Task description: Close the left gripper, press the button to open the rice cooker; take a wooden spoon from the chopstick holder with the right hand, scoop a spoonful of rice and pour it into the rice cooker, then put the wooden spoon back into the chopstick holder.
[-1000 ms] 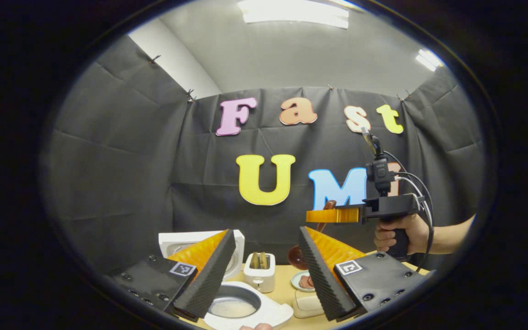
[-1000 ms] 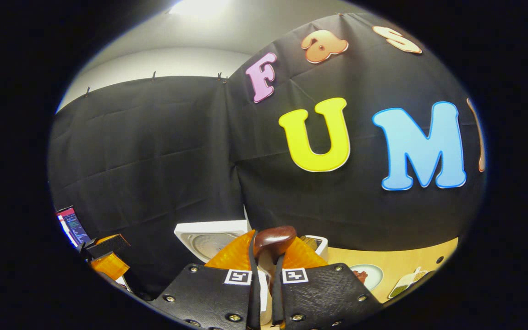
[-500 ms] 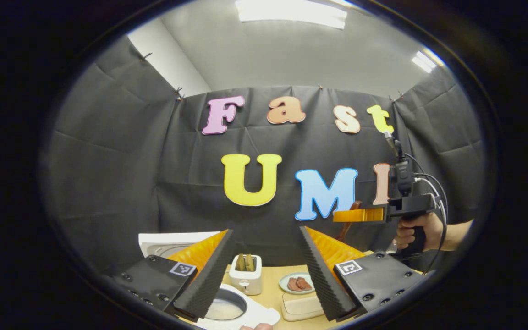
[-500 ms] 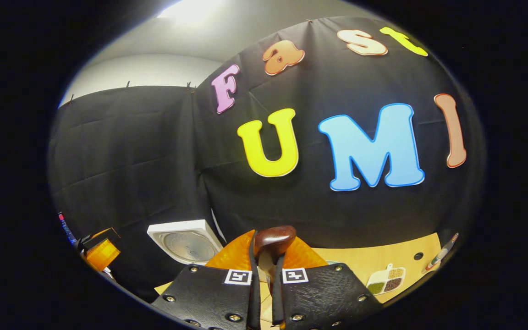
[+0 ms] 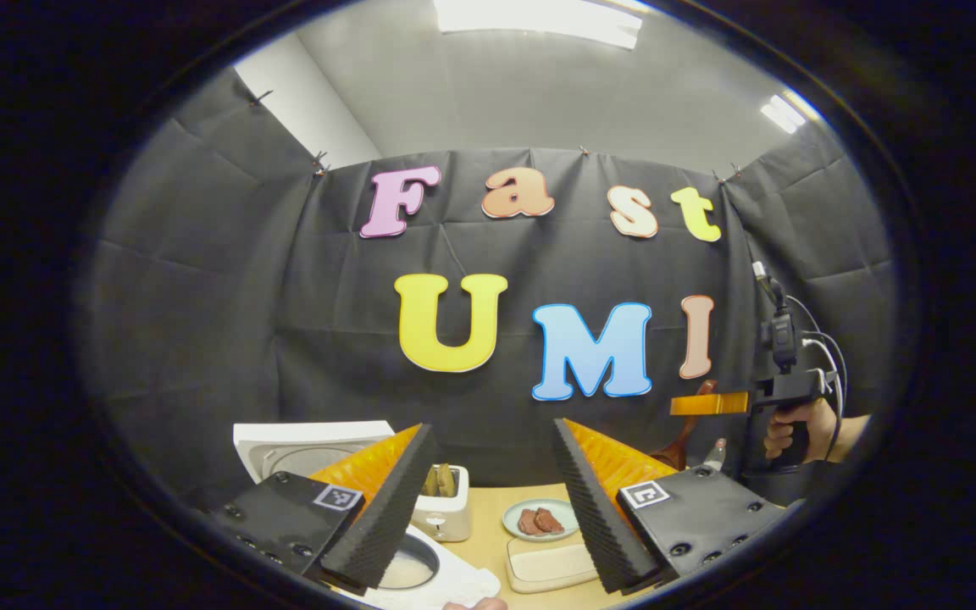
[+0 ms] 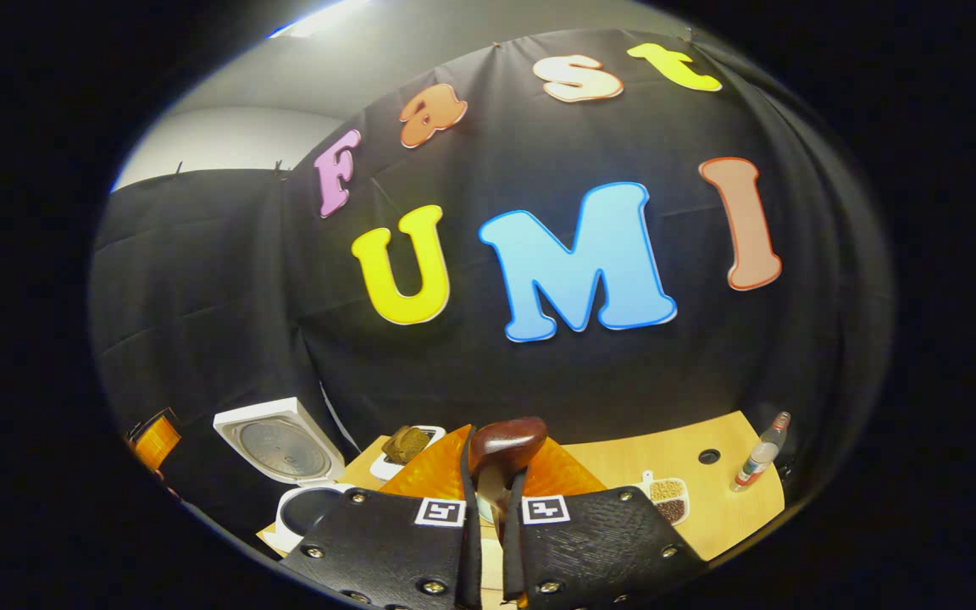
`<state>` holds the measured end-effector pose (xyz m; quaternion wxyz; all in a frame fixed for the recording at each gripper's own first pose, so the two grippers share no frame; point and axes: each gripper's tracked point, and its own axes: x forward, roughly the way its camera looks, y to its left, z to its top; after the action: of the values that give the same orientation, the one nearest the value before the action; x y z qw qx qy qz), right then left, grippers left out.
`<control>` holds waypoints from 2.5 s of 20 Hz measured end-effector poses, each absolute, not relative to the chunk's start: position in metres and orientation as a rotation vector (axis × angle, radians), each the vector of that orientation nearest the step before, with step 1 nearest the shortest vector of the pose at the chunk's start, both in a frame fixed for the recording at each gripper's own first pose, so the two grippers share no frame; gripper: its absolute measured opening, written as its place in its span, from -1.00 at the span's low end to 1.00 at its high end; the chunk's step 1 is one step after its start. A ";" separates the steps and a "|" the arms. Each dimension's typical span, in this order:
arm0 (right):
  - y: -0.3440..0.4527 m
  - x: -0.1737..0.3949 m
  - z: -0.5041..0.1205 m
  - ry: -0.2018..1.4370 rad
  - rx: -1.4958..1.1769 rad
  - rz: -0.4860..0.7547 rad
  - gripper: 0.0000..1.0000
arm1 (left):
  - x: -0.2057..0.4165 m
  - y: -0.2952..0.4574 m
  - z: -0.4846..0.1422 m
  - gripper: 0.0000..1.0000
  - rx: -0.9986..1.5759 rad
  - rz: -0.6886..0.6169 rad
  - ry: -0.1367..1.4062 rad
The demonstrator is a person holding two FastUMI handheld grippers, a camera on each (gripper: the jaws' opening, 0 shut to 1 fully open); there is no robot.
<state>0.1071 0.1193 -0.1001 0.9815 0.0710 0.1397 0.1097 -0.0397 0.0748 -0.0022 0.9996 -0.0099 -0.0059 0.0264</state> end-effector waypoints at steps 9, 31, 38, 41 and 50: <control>0.051 0.096 -0.135 0.334 0.176 0.065 -0.79 | -0.040 0.071 -0.005 0.96 -0.005 0.033 0.001; 0.010 0.098 -0.270 0.495 0.274 -0.124 -0.80 | -0.047 0.068 -0.007 0.84 0.000 0.029 0.018; 0.018 0.103 -0.310 0.539 0.260 -0.177 -0.79 | -0.049 0.076 -0.008 0.84 0.023 0.054 0.027; 0.022 0.105 -0.329 0.564 0.254 -0.198 -0.79 | -0.051 0.079 -0.011 0.84 0.028 0.067 0.044; 0.019 0.115 -0.336 0.547 0.265 -0.175 -0.69 | -0.051 0.080 -0.010 0.92 0.017 0.079 0.038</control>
<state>0.1149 0.0186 -0.3359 0.9504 0.1302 0.2690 -0.0859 -0.0507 0.0799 -0.0101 0.9990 0.0086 0.0191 0.0396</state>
